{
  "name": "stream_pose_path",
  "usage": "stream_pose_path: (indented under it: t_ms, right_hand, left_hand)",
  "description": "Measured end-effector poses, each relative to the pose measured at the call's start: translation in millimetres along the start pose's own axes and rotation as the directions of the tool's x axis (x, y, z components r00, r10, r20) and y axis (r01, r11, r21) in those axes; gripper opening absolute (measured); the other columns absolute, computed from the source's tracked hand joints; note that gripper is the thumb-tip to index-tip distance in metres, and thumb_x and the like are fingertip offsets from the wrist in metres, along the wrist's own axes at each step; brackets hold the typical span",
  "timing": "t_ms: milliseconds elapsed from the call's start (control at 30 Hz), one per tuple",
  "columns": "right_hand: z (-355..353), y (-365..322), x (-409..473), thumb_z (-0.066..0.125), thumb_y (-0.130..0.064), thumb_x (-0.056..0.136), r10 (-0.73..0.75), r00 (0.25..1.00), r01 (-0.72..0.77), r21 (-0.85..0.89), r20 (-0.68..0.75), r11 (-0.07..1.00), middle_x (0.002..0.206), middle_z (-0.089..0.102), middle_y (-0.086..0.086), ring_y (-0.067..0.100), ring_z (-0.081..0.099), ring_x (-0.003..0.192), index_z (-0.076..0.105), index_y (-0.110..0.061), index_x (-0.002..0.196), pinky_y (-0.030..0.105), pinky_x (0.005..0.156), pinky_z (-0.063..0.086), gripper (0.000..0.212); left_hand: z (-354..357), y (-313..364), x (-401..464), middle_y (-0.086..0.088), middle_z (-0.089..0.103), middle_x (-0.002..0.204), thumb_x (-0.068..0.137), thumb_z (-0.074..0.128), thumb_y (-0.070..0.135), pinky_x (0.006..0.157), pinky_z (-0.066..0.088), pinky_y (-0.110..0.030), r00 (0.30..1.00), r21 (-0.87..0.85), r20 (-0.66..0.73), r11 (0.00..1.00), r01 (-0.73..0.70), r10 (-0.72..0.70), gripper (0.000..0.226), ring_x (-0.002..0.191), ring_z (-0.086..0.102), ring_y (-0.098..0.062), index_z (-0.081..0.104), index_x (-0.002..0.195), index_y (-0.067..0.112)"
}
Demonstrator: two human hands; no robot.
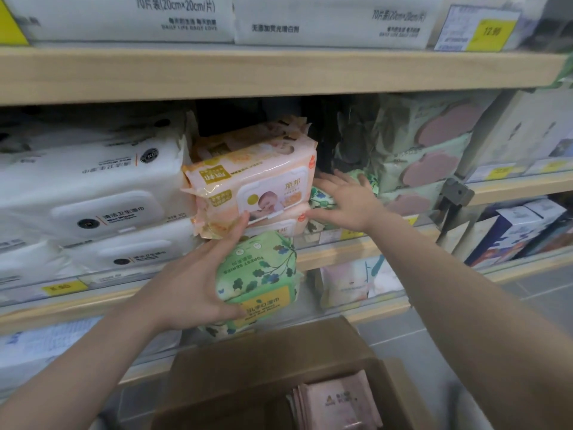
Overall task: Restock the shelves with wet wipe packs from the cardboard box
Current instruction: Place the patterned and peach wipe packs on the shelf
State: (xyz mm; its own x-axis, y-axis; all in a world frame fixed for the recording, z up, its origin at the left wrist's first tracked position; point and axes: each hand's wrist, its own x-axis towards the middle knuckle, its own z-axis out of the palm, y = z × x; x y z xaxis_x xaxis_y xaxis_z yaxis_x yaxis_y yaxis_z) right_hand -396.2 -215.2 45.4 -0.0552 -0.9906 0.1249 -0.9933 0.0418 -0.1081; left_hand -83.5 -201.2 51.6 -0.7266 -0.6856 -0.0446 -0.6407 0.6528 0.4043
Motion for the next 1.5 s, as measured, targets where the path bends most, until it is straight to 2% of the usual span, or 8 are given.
stream_pose_path:
  t_ms: [233, 400, 700, 1033, 1167, 1267, 1333, 1500]
  right_hand:
    - [-5.2, -3.9, -5.3, 0.041, -0.078, 0.077, 0.026, 0.997, -0.026, 0.008, 0.077, 1.0, 0.159, 0.014, -0.006, 0.02, 0.007, 0.147, 0.016, -0.036, 0.149, 0.058, 0.115, 0.0, 0.087]
    - [-28.7, -35.3, -58.7, 0.063, -0.033, 0.086, 0.12, 0.986, -0.067, 0.391, -0.113, 0.918, 0.153, 0.027, 0.004, 0.02, 0.02, 0.143, 0.031, -0.018, 0.145, 0.035, 0.115, 0.014, 0.069]
    - [-43.5, -83.2, -179.0, 0.086, -0.011, 0.063, -0.121, 0.95, -0.174, 0.807, 0.289, 0.564, 0.131, 0.03, -0.033, -0.028, 0.038, 0.108, 0.018, -0.036, 0.145, -0.005, 0.083, 0.032, 0.11]
    - [-69.8, -74.0, -225.6, 0.09, -0.01, 0.052, 0.135, 0.968, -0.242, 0.929, 0.211, 0.282, 0.119, 0.059, 0.001, 0.016, 0.068, 0.096, 0.053, -0.033, 0.115, 0.035, 0.081, 0.056, 0.077]
    - [-73.3, -73.5, -228.3, 0.083, -0.005, 0.056, 0.166, 0.949, -0.291, 0.949, 0.27, 0.118, 0.109, 0.068, 0.008, 0.025, 0.07, 0.094, 0.049, -0.026, 0.118, 0.04, 0.084, 0.057, 0.073]
    - [-66.9, -72.5, -229.1, 0.085, -0.005, 0.062, 0.145, 0.933, -0.344, 0.935, 0.331, 0.082, 0.113, 0.069, 0.009, 0.027, 0.068, 0.1, 0.046, -0.019, 0.126, 0.041, 0.087, 0.055, 0.076]
    - [-70.1, -71.4, -228.5, 0.084, -0.01, 0.067, 0.124, 0.929, -0.367, 0.916, 0.35, 0.162, 0.117, 0.066, 0.006, 0.02, 0.068, 0.1, 0.046, -0.02, 0.127, 0.038, 0.089, 0.055, 0.072]
    - [-92.5, -82.0, -210.7, 0.081, -0.022, 0.07, -0.136, 0.93, -0.069, 0.525, 0.342, 0.848, 0.142, 0.025, -0.018, -0.003, 0.027, 0.13, 0.028, -0.03, 0.145, 0.014, 0.101, 0.027, 0.092]
  left_hand:
    - [-2.4, 5.1, -3.8, 0.011, 0.021, 0.155, 0.062, 0.078, 0.053, 0.097, 0.042, -0.034, 1.0, 0.028, -0.005, 0.999, -0.017, 0.017, 0.128, 0.13, 0.04, -0.02, -0.03, 0.129, 0.06]
    - [-6.0, 14.4, -10.6, 0.009, 0.017, 0.156, 0.063, 0.08, 0.048, 0.106, 0.037, -0.037, 1.0, -0.037, 0.014, 0.999, -0.021, 0.021, 0.127, 0.136, 0.032, -0.02, -0.026, 0.132, 0.06]
    - [5.6, 60.7, -35.9, 0.017, 0.034, 0.145, 0.053, 0.08, 0.056, 0.109, 0.034, -0.033, 0.988, -0.167, 0.098, 0.98, -0.104, 0.122, 0.113, 0.129, 0.035, -0.005, 0.013, 0.144, 0.049]
    - [17.1, 114.4, -71.4, 0.02, 0.045, 0.129, 0.04, 0.085, 0.058, 0.098, 0.042, -0.032, 0.955, -0.668, -0.248, 0.743, -0.045, -0.165, 0.111, 0.12, 0.045, -0.004, 0.032, 0.137, 0.047]
    - [29.8, 130.2, -69.7, 0.009, 0.063, 0.12, 0.036, 0.082, 0.067, 0.096, 0.048, -0.045, 0.922, -0.942, -0.115, 0.336, 0.017, -0.37, 0.085, 0.111, 0.06, -0.016, 0.053, 0.113, 0.045]
    - [25.7, 140.3, -70.4, 0.013, 0.07, 0.102, 0.052, 0.077, 0.063, 0.082, 0.049, -0.031, 0.924, -0.931, -0.066, 0.357, 0.079, -0.376, 0.06, 0.099, 0.064, -0.009, 0.059, 0.102, 0.037]
    - [26.8, 141.3, -71.1, 0.014, 0.071, 0.097, 0.06, 0.073, 0.057, 0.078, 0.049, -0.029, 0.913, -0.929, -0.085, 0.364, 0.071, -0.398, 0.048, 0.095, 0.064, -0.008, 0.06, 0.1, 0.034]
    - [36.5, 145.1, -67.6, 0.013, 0.069, 0.096, 0.069, 0.08, 0.037, 0.076, 0.052, -0.026, 0.917, -0.843, -0.191, 0.537, 0.029, -0.35, 0.039, 0.088, 0.065, -0.002, 0.059, 0.1, 0.031]
